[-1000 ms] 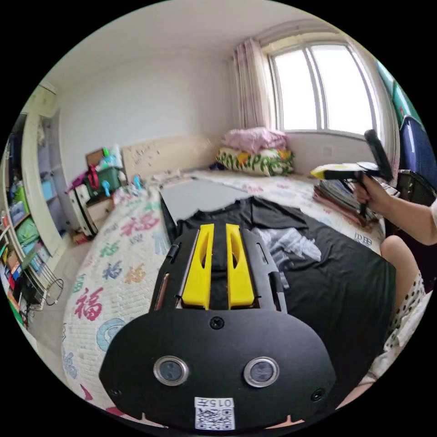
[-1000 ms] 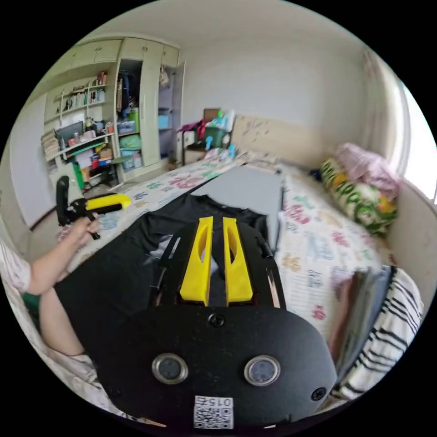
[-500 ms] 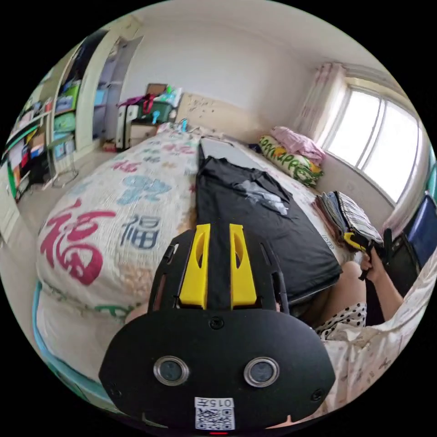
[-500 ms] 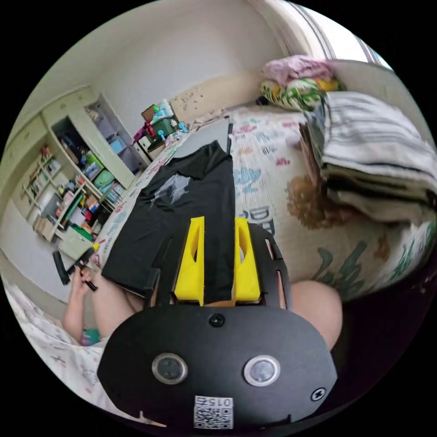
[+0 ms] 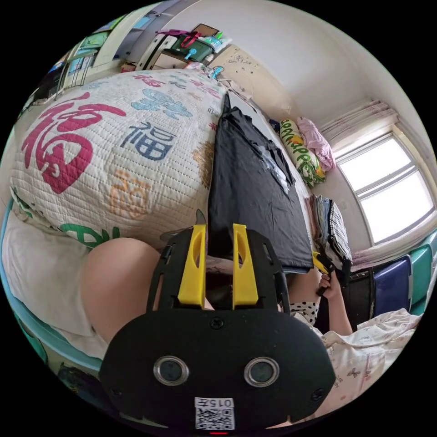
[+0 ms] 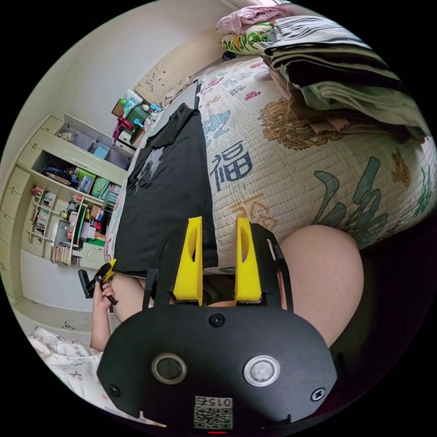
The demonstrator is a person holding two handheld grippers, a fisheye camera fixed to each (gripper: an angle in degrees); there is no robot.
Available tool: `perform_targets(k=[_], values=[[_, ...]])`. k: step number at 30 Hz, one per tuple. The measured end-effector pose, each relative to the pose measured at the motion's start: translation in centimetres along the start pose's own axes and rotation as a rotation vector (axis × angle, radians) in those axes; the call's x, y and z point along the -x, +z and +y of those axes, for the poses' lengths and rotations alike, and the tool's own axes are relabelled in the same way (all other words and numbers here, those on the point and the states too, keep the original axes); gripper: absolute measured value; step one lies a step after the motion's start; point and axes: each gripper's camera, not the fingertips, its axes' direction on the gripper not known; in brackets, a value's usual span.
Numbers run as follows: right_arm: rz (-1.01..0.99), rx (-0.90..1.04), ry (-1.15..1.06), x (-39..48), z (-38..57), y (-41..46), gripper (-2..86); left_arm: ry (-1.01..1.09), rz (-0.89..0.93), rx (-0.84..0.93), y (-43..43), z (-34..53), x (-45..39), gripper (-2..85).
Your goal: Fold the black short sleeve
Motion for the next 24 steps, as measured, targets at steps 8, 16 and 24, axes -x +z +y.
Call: perform_targets(k=[8, 16, 24], values=[[-0.152, 0.079, 0.019, 0.8, 0.2, -5.3, 6.5, -0.091, 0.163, -0.054, 0.9, 2.2, 3.4, 1.8], [-0.261, 0.014, 0.053, 1.1, 1.0, -12.7, 0.0, -0.087, 0.194, -0.094, 1.8, 4.6, 4.1, 0.6], [-0.390, -0.020, 0.078, 0.9, 2.8, -18.4, -0.4, -0.102, 0.243, -0.114, 2.9, 6.7, 4.8, 0.4]])
